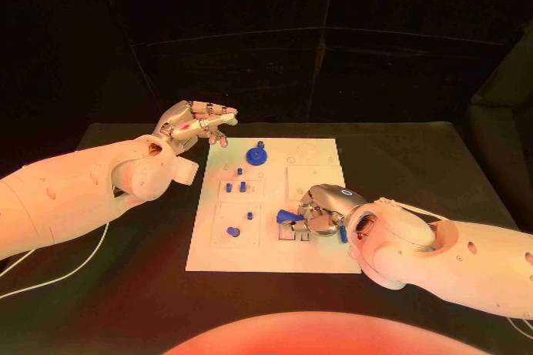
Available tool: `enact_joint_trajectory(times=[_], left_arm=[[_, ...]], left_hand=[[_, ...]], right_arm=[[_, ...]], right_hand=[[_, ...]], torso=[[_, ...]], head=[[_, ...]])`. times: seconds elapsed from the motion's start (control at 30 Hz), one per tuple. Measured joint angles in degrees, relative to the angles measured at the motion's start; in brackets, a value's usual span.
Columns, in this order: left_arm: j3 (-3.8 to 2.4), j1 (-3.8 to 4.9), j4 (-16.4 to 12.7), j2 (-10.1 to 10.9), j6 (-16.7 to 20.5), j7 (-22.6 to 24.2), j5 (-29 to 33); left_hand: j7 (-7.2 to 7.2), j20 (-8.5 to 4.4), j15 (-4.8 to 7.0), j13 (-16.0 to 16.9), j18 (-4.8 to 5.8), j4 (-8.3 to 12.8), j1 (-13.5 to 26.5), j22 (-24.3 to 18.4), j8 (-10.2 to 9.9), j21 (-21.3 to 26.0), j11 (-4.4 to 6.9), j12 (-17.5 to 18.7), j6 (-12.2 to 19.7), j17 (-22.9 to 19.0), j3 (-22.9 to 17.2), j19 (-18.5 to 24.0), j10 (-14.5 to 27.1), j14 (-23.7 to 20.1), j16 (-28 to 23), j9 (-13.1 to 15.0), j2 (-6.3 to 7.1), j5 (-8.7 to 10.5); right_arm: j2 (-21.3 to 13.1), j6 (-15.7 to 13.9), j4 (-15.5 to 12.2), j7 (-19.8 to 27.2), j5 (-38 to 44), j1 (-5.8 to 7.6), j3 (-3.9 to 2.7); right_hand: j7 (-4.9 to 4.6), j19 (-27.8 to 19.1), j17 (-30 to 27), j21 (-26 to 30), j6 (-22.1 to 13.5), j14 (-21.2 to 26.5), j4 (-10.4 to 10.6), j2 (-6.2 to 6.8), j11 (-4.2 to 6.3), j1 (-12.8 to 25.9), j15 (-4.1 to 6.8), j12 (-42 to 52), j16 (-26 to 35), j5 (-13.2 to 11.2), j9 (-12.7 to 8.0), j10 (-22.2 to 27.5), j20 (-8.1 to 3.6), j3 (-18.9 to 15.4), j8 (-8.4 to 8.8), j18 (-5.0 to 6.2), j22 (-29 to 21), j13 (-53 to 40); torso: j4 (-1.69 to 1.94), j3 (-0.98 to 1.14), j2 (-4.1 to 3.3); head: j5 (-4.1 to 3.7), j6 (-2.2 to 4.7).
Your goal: Assemble the parts on the task board
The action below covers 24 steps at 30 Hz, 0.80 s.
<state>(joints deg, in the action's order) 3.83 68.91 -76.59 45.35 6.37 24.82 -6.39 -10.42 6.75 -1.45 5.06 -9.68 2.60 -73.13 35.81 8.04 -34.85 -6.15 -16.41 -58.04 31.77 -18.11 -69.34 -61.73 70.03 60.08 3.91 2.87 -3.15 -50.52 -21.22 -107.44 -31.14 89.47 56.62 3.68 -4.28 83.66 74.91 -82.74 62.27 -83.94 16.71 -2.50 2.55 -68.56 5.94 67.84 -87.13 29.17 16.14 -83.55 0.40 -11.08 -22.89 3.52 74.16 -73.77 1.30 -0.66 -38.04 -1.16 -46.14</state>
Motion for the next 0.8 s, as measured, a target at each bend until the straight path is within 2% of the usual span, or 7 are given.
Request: enact_joint_trajectory(times=[0.53, 0.8], left_arm=[[0.0, 0.0, -0.04, 0.0, -0.02, -0.04, 0.0], [0.0, 0.0, 0.0, -0.02, -0.05, -0.08, 0.0]], left_hand=[[0.0, 0.0, 0.0, 0.03, 0.0, 0.0, -0.25, 0.01, 0.0, 0.0, 0.0, 0.0, 0.0, 0.01, 0.0, 0.0, 0.0, 0.0, 0.0, 0.0, -0.25, 0.0], [0.0, 0.0, 0.0, 0.03, 0.0, 0.0, -0.25, 0.01, 0.0, 0.0, 0.0, 0.0, 0.0, 0.01, 0.0, 0.0, 0.0, 0.0, 0.0, 0.0, -0.25, 0.0]], right_arm=[[1.68, 1.58, 1.02, -4.59, 0.26, 0.1, -0.11], [1.89, 1.92, 0.92, -5.64, 0.66, 0.16, -0.16]], right_hand=[[0.29, 0.0, 0.0, -0.21, 0.85, 0.0, 0.07, -1.56, 0.3, 1.56, -0.01, 0.03, -0.2, -0.87, -0.13, -0.31, 0.0, -0.71, 0.33, 0.01, 0.43, -0.32], [0.46, 0.0, 0.0, -0.23, 1.32, 0.0, 0.05, -2.37, 0.31, 2.41, -0.01, 0.03, -0.36, -3.68, -0.14, -0.32, 0.0, -2.59, 0.79, 0.02, 0.71, -0.7]], torso=[[0.04, -0.01, 0.0], [0.04, 0.03, -0.02]], head=[[-0.04, -0.1], [-0.04, -0.18]])
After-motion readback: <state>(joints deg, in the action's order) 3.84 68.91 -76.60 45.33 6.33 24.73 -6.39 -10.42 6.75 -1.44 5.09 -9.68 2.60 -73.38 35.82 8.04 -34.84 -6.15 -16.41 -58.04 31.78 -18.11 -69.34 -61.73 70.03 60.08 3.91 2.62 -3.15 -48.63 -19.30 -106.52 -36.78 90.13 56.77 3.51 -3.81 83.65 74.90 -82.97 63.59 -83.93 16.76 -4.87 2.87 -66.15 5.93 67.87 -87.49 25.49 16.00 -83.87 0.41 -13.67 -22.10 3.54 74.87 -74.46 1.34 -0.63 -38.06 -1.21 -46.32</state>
